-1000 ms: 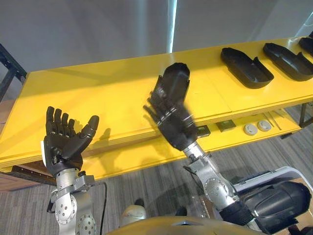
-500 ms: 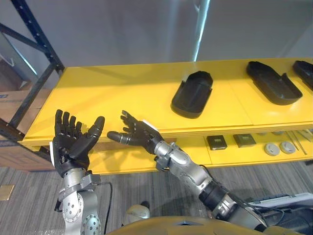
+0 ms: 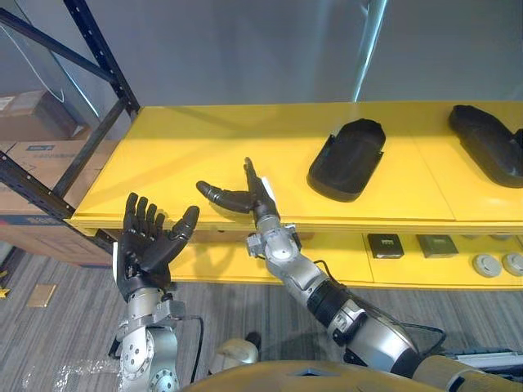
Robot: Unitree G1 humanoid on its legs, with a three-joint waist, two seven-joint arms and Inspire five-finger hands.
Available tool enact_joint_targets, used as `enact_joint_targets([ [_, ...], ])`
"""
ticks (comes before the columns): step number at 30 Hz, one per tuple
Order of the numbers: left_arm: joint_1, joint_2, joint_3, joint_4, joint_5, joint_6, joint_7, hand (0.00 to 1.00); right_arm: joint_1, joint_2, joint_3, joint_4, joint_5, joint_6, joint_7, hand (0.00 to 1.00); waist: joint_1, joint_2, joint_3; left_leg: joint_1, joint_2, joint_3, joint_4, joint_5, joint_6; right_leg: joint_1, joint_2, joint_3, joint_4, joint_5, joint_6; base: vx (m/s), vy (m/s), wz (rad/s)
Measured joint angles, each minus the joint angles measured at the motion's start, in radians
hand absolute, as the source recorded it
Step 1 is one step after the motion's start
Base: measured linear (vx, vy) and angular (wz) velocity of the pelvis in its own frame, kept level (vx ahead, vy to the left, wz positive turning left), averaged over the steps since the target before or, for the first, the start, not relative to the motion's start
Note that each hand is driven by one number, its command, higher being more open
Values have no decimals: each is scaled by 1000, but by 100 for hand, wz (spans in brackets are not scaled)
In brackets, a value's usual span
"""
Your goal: Walk over and take three plastic housings, then place them on the shelf
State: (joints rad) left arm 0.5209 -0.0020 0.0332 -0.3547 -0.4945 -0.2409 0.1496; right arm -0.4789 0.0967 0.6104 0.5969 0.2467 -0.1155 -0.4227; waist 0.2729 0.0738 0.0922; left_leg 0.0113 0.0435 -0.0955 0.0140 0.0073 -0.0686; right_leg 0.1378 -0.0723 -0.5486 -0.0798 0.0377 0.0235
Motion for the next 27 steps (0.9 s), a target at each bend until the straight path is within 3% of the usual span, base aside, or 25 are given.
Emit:
enact_joint_targets([
  [8, 0, 1, -32, 48, -1, -3, -54, 100, -10, -10, -123, 28, -11, -37, -90, 100, -2, 14, 8, -2, -8, -10, -1, 4, 5, 3, -11, -15, 0, 1, 4, 0, 23, 4],
  [16, 0, 2, -75, 53, -1, -3, -54, 100, -10, -23, -185, 35, -47, -51, -198, 100, -4, 16, 9, -1, -11, -8, -1, 4, 6, 3, -14, -13, -5, 3, 7, 1, 12, 0],
  [27, 0, 2, -76, 53, 0, -4, -53, 100, -14, -26, -209, 55, -46, -101, -196, 100, -11, 12, 37, 10, -11, 8, -3, 5, 8, 6, -18, 2, -5, 5, 11, 1, 13, -4],
])
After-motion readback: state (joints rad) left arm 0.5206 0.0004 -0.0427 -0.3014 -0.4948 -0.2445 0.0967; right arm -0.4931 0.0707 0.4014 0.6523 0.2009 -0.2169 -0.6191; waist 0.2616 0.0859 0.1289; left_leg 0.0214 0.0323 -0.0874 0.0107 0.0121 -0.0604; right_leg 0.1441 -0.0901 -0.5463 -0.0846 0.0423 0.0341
